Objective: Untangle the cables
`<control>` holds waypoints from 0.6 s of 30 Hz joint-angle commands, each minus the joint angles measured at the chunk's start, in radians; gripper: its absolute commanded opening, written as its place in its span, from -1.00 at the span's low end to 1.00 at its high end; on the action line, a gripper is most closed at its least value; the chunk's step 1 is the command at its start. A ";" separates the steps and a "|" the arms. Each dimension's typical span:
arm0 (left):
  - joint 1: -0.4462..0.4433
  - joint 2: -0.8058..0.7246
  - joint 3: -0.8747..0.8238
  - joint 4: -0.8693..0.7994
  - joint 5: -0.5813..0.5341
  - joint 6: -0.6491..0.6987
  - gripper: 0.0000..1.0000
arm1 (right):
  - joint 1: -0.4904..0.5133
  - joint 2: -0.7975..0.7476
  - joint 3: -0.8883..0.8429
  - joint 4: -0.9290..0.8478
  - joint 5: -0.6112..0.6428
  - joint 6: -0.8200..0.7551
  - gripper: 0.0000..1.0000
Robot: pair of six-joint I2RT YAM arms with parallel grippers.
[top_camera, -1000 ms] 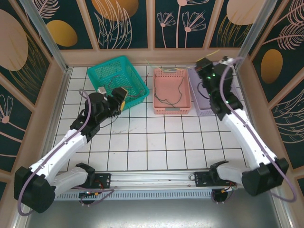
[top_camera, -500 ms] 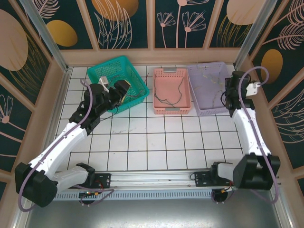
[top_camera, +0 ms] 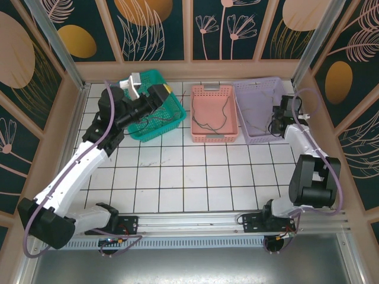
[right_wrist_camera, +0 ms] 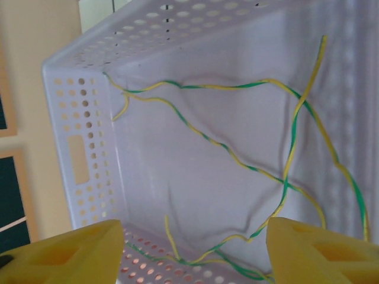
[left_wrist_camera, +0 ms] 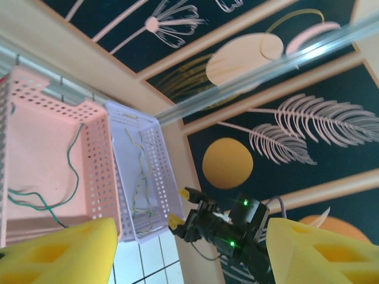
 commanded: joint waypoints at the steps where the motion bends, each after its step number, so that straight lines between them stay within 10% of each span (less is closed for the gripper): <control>1: 0.002 0.022 0.071 -0.029 0.068 0.105 0.34 | -0.014 -0.069 0.058 0.009 -0.015 -0.064 0.31; 5: 0.002 0.062 0.150 -0.166 0.007 0.172 0.38 | 0.003 -0.130 0.138 -0.017 0.037 -0.261 0.38; 7: 0.002 0.088 0.209 -0.289 -0.058 0.233 0.96 | 0.020 -0.172 0.149 0.001 0.032 -0.433 0.97; 13: 0.002 0.030 0.155 -0.427 -0.374 0.358 0.98 | 0.161 -0.405 0.004 0.085 0.068 -0.916 0.98; 18: 0.003 -0.121 -0.117 -0.340 -0.920 0.430 0.98 | 0.174 -0.562 -0.239 0.152 0.102 -1.033 0.98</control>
